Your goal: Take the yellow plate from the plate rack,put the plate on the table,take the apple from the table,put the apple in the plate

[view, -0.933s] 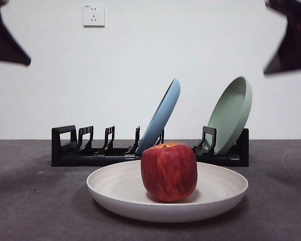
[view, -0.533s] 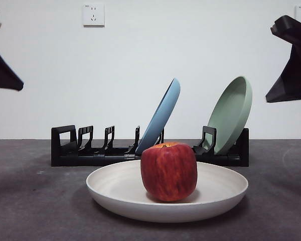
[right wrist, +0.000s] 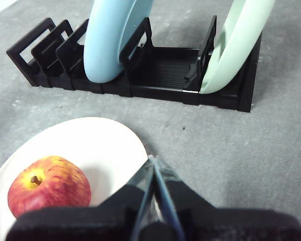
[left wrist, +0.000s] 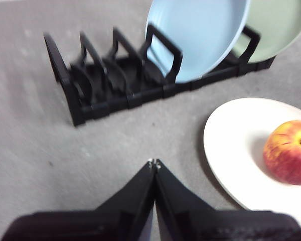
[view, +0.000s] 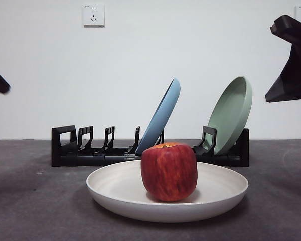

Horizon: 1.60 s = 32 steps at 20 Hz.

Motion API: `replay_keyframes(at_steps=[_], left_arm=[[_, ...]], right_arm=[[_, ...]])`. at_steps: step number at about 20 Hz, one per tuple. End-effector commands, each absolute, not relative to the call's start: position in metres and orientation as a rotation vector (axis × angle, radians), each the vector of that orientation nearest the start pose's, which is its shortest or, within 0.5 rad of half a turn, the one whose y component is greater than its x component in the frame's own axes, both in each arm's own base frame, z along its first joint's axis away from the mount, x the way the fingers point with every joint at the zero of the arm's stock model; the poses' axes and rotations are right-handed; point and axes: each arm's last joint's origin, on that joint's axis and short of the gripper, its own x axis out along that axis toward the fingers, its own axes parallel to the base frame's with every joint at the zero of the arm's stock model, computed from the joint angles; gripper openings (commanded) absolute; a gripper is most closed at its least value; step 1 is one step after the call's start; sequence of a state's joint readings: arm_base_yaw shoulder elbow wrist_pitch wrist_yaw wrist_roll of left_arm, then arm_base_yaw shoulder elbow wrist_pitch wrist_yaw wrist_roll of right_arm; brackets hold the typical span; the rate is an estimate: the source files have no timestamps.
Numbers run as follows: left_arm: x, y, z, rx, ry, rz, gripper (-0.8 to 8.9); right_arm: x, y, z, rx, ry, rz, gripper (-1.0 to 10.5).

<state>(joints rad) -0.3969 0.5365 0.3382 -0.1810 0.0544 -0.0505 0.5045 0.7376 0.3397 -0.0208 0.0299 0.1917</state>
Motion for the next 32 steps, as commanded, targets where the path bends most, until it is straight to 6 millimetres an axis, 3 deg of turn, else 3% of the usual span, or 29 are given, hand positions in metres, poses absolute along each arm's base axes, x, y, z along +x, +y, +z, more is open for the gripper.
replay_keyframes(at_steps=[1,3,6,15,32], left_arm=[[0.111,-0.043,0.223,0.060,0.271,-0.407,0.00],[0.100,-0.031,0.228,0.067,0.172,-0.341,0.00],[0.091,-0.017,0.219,0.060,0.092,-0.227,0.00],[0.097,-0.010,0.150,0.057,0.152,-0.142,0.00],[0.096,-0.010,0.147,0.056,0.175,-0.145,0.00]], right_arm=[[0.142,0.077,0.201,0.084,0.450,0.421,0.0],[0.142,0.077,0.201,0.084,0.450,0.421,0.0],[0.142,0.077,0.201,0.084,0.450,0.421,0.0],[0.142,0.077,0.201,0.084,0.450,0.421,0.0],[0.142,0.077,0.201,0.084,0.450,0.421,0.0]])
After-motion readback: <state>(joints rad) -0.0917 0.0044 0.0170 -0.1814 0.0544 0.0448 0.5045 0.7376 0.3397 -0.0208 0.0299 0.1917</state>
